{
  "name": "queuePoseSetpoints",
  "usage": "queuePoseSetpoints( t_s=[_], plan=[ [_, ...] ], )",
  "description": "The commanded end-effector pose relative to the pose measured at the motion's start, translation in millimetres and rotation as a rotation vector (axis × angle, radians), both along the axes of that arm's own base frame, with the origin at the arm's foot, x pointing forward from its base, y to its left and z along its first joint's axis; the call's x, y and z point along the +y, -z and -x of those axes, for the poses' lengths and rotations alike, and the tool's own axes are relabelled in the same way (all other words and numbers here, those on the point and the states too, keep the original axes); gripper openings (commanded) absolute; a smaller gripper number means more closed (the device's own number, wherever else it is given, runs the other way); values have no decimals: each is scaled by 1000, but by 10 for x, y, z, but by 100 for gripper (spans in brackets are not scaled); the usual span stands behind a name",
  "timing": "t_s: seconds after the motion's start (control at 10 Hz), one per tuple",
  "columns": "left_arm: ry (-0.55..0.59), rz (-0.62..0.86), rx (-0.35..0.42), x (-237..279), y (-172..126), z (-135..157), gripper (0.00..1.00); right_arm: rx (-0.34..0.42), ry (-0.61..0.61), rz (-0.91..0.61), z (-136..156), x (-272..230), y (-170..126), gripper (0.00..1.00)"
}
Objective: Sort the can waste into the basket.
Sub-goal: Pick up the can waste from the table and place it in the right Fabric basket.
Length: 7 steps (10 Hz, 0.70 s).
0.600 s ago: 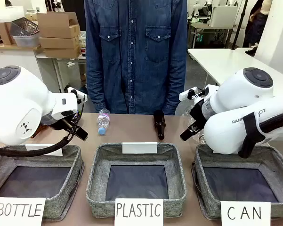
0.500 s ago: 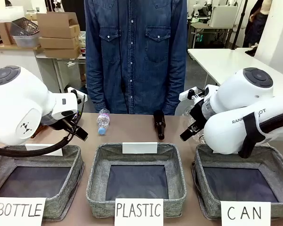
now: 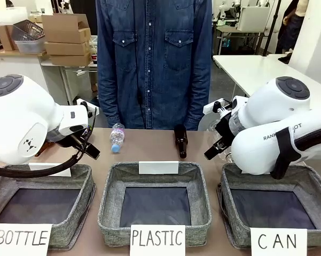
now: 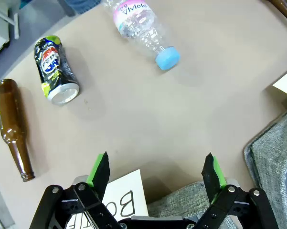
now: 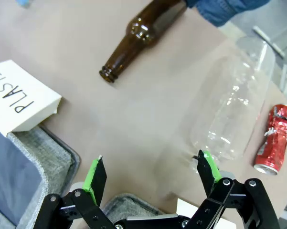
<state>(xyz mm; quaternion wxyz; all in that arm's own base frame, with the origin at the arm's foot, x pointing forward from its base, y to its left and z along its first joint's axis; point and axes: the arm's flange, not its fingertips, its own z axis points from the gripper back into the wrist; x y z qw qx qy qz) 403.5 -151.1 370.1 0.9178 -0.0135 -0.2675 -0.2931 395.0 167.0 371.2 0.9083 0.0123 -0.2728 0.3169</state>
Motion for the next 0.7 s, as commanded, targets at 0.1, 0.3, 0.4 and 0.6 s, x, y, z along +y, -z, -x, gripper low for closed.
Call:
queuePoseSetpoints(
  t_s=[0.1,0.3,0.4,0.6],
  plan=[
    [0,0,0,0,-1,0,100,0,0,0,0,0,0,100],
    [0,0,0,0,0,0,100,0,0,0,0,0,0,100],
    [63,42,-41,178,-426,213,100,-9,-16,20,130,-66,-415,100],
    [125,72,-77,477,-1408,1088,100,47,43,-129,731,-518,-1374,100]
  ],
)
